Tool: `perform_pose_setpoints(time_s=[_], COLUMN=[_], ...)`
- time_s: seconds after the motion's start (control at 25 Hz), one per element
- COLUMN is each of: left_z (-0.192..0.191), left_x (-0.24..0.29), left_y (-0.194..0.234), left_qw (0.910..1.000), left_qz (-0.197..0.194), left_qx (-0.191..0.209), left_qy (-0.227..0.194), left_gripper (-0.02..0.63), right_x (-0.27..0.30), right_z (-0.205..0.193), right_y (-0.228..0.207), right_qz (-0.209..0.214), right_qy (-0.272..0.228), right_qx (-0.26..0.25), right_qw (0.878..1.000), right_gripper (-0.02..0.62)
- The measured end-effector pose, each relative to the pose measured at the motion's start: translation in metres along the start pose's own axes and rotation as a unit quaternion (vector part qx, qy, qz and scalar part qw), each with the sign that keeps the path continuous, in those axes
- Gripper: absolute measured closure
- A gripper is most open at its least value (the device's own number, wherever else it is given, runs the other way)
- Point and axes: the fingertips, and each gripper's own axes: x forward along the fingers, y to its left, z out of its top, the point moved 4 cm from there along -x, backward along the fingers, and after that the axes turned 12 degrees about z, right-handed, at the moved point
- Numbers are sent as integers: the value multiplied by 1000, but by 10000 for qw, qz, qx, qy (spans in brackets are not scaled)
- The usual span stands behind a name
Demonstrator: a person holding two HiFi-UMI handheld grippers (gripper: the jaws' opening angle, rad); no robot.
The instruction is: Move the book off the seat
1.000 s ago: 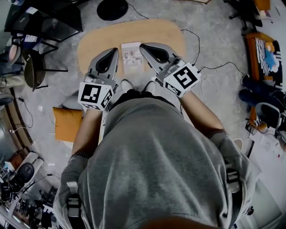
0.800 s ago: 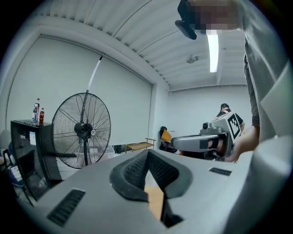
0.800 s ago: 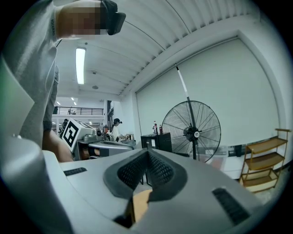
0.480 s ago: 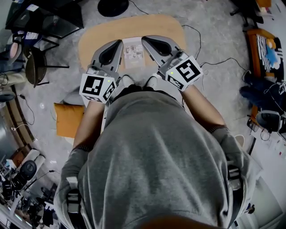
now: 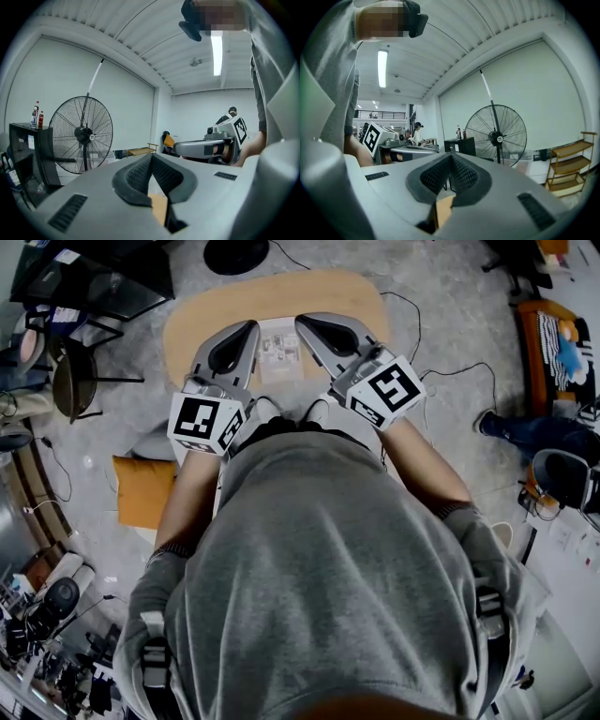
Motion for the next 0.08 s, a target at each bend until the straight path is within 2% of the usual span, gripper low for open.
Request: perform_pose_setpoints(time_s=[0.08], left_z=[1], left_x=[1], left_y=[0], left_qw=[10000], left_qz=[7], left_qx=[-10], left_qy=[-14], left_gripper=[591], right_x=[0], right_z=[-1], right_y=[0], right_qz=[12], right_qy=[6], right_qx=[5], right_qw=[10000], right_gripper=[589])
